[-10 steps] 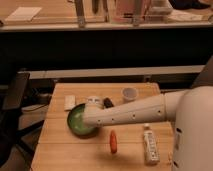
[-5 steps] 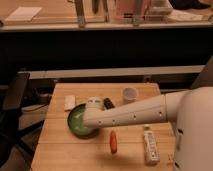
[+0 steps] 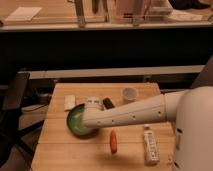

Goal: Drag the ceramic bowl in a circle

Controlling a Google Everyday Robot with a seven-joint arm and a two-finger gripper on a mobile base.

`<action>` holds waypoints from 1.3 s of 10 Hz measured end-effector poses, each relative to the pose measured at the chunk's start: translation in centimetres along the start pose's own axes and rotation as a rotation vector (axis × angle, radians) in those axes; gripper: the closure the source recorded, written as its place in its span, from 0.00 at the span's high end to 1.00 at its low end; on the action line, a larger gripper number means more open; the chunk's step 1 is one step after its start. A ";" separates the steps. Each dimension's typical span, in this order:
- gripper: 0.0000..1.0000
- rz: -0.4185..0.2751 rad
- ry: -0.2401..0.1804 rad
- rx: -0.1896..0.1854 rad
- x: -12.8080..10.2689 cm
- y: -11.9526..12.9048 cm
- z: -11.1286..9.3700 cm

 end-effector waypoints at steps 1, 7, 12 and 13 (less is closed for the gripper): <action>0.03 -0.002 0.000 0.003 -0.1 -0.1 0.0; 0.03 -0.008 -0.002 0.013 -0.7 -0.3 0.1; 0.03 -0.018 -0.003 0.021 -1.3 -0.6 -0.1; 0.03 -0.025 -0.002 0.019 -1.6 -0.9 -0.1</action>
